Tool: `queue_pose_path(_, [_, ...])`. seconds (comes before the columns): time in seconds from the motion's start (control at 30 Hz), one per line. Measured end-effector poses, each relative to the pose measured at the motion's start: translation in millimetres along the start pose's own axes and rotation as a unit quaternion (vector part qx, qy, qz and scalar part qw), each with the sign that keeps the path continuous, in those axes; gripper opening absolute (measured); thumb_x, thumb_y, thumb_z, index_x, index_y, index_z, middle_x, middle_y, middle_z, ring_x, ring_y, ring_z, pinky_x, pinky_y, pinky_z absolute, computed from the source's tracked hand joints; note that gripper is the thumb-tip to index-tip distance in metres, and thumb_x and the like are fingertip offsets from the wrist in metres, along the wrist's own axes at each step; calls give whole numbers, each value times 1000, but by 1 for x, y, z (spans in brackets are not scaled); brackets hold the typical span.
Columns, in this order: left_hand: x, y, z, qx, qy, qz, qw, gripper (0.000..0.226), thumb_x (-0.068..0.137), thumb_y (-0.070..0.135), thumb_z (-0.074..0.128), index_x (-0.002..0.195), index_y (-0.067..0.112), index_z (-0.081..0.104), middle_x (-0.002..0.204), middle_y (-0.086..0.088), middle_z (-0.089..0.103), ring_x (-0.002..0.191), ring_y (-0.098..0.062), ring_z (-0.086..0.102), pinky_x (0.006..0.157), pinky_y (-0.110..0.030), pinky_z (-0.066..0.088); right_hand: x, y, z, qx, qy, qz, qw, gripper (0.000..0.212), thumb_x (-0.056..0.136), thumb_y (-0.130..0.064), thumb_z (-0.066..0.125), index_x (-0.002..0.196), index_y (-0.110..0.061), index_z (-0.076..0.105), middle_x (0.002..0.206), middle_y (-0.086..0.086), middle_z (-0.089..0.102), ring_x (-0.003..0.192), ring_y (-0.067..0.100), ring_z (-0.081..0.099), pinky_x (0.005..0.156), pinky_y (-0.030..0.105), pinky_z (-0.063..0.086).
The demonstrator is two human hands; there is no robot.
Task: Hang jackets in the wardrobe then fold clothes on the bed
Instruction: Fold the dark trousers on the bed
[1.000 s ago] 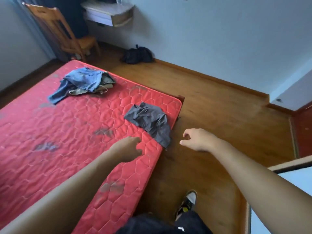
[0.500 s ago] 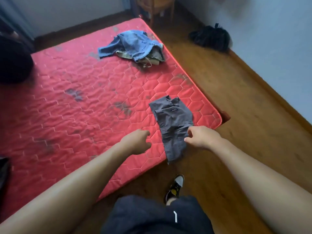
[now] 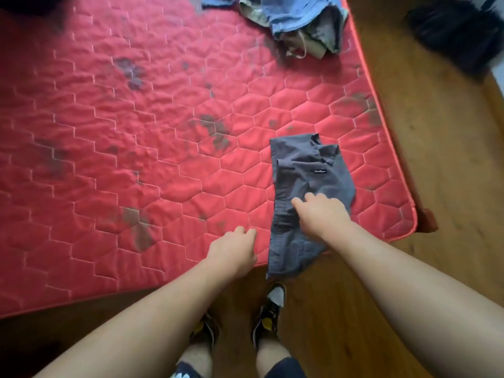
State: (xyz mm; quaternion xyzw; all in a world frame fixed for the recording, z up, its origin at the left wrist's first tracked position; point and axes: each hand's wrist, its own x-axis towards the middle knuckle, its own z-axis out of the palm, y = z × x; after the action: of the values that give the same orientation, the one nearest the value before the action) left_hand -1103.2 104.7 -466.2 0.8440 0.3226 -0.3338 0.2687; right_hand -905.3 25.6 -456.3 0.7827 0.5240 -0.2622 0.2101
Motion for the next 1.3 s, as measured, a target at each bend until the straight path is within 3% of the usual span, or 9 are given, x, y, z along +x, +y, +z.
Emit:
queue_pose_path(0.17, [94, -10, 79, -84, -22, -26, 996, 50, 96, 31, 49, 145, 20, 40, 138, -10, 50, 125, -36, 54, 101, -50, 48, 99, 13, 51, -67, 65, -12, 996, 57, 95, -15, 51, 148, -28, 35, 138, 14, 42, 127, 38, 45, 93, 49, 46])
queue_pose_path(0.37, [166, 1, 142, -380, 10, -41, 924, 56, 88, 22, 64, 141, 20, 46, 137, -12, 55, 125, -29, 55, 107, -42, 45, 181, 20, 80, -115, 77, -11, 990, 69, 95, -11, 55, 153, -35, 27, 167, 20, -14, 154, 45, -9, 117, 65, 24])
queue_pose_path(0.47, [177, 8, 163, -495, 33, -77, 865, 48, 80, 21, 68, 123, 30, 49, 113, -6, 64, 101, -26, 65, 91, -49, 56, 198, 24, 87, -137, 71, -8, 988, 52, 96, -12, 53, 144, -26, 39, 167, 22, -7, 153, 47, -9, 118, 67, 17])
queue_pose_path(0.53, [177, 16, 169, -527, 27, -85, 845, 42, 78, 18, 68, 112, 33, 47, 96, -7, 69, 87, -26, 69, 78, -50, 59, 198, 27, 88, -155, 74, -21, 985, 41, 96, -15, 53, 137, -19, 47, 164, 21, 15, 152, 48, 10, 115, 62, 28])
queue_pose_path(0.6, [172, 23, 168, -519, 36, -86, 850, 39, 81, 11, 65, 103, 34, 42, 89, -11, 68, 78, -27, 67, 67, -46, 58, 190, 29, 81, -154, 78, -36, 984, 34, 96, -16, 55, 129, -14, 53, 143, 18, 39, 133, 45, 43, 95, 51, 47])
queue_pose_path(0.7, [156, 27, 153, -479, 57, -67, 873, 42, 82, 2, 57, 101, 34, 38, 87, -10, 64, 76, -27, 61, 63, -43, 51, 170, 34, 63, -158, 58, -55, 984, 31, 97, -19, 51, 127, -17, 51, 123, 15, 49, 113, 39, 57, 72, 43, 41])
queue_pose_path(0.9, [91, -20, 73, -336, 149, -21, 930, 39, 82, 4, 52, 111, 28, 43, 101, -6, 66, 96, -36, 62, 86, -47, 51, 109, 38, -8, -148, 14, -18, 989, 30, 93, -24, 57, 122, -19, 64, 119, 7, 61, 114, 32, 62, 82, 42, 53])
queue_pose_path(1.1, [2, -97, -40, -205, 181, 46, 961, 33, 83, 5, 51, 113, 19, 56, 89, 1, 58, 89, -27, 59, 75, -35, 41, 30, 14, -126, -98, 74, -17, 992, 31, 91, -43, 60, 111, -20, 69, 113, 7, 69, 105, 31, 67, 80, 39, 55])
queue_pose_path(1.3, [-106, -147, -177, -129, 298, 112, 939, 33, 90, -6, 47, 110, 7, 70, 102, -9, 61, 96, -32, 63, 88, -35, 47, -72, -23, -268, -63, 157, -14, 985, 38, 91, -54, 62, 109, -22, 69, 112, 8, 69, 106, 32, 66, 79, 37, 51])
